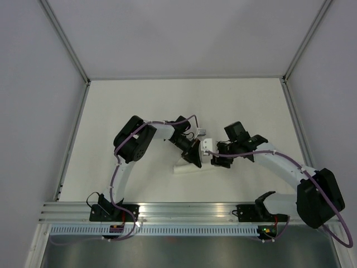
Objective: Fold the napkin, place the utensils inside, and roll it up
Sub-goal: Roll the napkin at the center of the board.
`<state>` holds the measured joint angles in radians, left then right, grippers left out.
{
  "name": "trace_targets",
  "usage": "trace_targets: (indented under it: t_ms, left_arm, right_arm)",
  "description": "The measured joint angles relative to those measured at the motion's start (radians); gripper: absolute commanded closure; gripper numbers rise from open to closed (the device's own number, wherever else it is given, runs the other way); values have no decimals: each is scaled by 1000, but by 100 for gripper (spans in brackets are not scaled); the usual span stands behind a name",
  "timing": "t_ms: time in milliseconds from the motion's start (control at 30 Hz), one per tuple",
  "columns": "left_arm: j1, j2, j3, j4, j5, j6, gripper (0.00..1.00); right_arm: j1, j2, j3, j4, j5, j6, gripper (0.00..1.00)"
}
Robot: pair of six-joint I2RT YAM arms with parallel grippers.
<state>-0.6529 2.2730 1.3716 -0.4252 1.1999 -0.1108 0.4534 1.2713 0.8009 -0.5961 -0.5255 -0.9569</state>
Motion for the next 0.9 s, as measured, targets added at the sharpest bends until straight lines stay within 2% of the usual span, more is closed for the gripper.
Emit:
trace_targets:
  t_ms: [167, 500, 733, 900]
  left_arm:
    - [14, 25, 10, -17, 30, -35, 98]
    - [14, 34, 13, -20, 38, -53, 98]
    - [17, 42, 15, -23, 51, -56, 98]
    - [19, 42, 15, -23, 54, -56, 98]
  right_arm:
    - [157, -23, -119, 81, 77, 4, 39]
    - [345, -62, -254, 326, 254, 64, 38]
    - [396, -45, -285, 480, 340, 97, 41]
    - [422, 7, -307, 526, 365, 96, 45]
